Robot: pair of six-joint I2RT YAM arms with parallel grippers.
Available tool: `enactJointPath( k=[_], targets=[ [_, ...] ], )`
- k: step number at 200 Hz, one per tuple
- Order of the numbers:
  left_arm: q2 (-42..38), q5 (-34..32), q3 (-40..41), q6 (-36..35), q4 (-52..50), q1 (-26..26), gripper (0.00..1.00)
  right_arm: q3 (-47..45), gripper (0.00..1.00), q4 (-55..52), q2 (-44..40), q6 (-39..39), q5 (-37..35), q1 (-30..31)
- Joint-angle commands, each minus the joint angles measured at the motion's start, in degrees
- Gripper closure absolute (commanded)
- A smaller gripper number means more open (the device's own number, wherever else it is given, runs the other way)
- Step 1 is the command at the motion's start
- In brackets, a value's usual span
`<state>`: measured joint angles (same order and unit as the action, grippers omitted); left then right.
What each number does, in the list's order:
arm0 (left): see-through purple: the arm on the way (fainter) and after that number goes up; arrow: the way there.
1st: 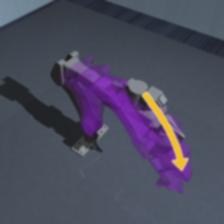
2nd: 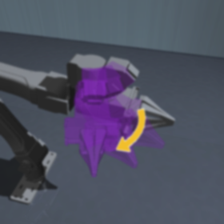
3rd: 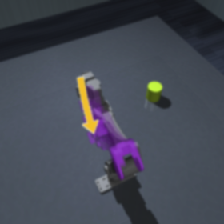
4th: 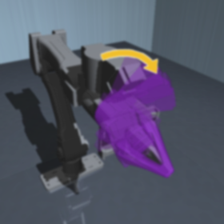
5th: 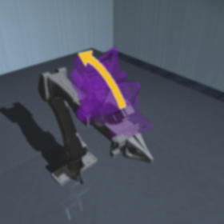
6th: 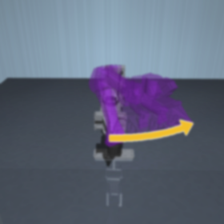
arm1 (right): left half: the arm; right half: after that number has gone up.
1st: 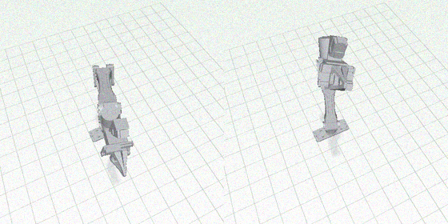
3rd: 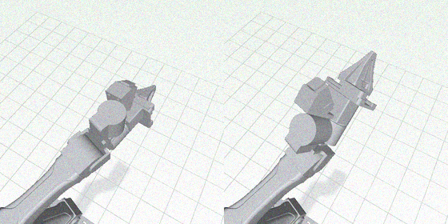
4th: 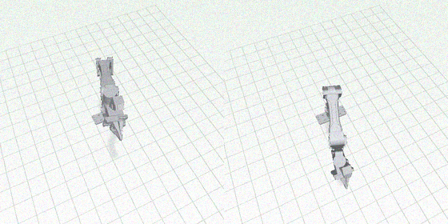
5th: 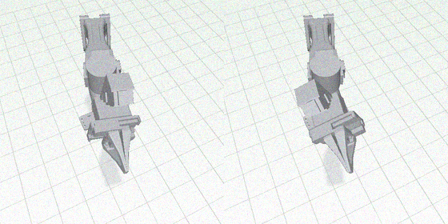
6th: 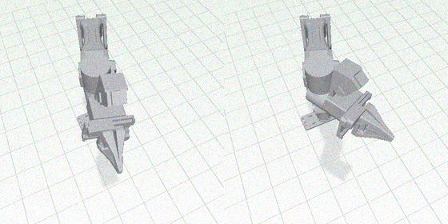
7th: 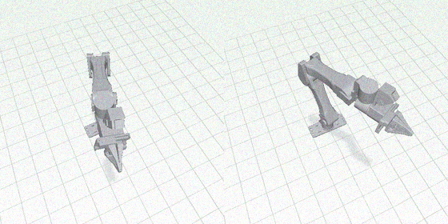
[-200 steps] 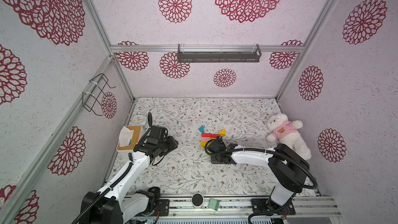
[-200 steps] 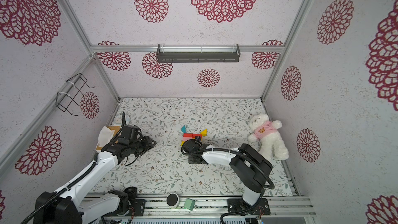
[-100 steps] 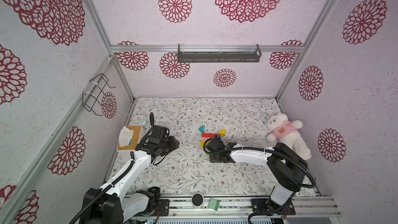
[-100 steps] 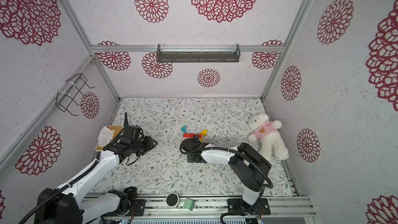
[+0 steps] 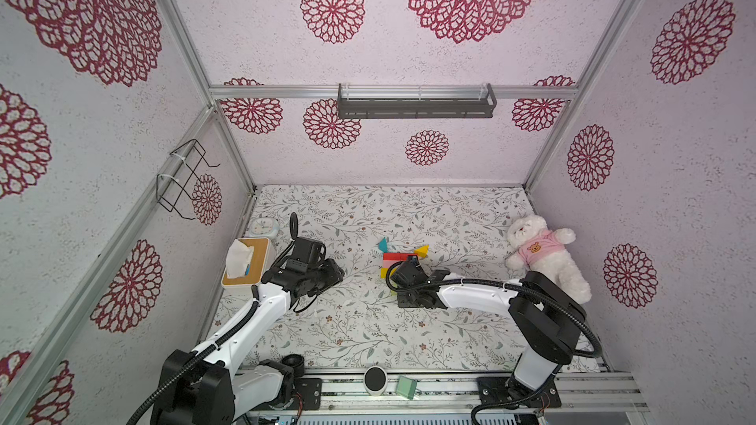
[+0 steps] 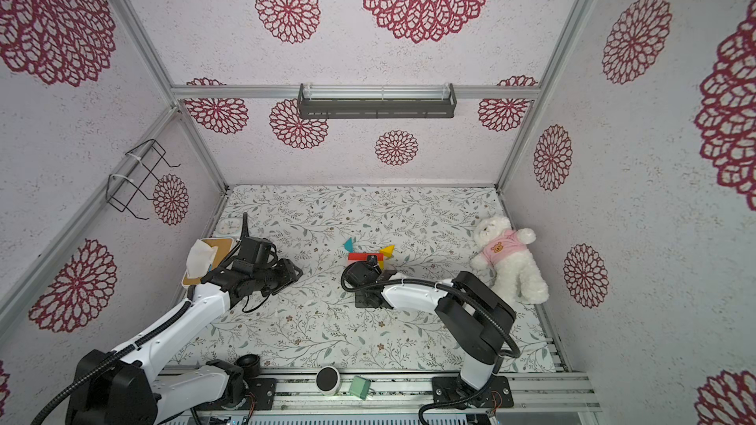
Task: Assemble a carrot with building blocks
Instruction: Assemble the building block at the center of the board.
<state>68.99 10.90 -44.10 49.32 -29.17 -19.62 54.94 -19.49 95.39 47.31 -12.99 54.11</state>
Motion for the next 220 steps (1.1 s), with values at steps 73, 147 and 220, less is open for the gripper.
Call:
enactJointPath(
  k=[73,147,220],
  targets=[
    [16.7,2.7,-3.7,1.5,11.5,-11.6,0.75,-8.7,0.78,4.2,-17.2,-1.1,7.1,-13.4],
    [30.2,3.0,-11.4,3.7,14.6,-16.0,0.94,-10.2,0.8,6.3,-18.1,-3.7,8.9,-15.9],
    [35.1,2.2,-13.3,5.5,13.9,-18.0,0.95,-12.2,0.8,9.0,-18.6,-3.5,10.7,-16.1]
  ],
)
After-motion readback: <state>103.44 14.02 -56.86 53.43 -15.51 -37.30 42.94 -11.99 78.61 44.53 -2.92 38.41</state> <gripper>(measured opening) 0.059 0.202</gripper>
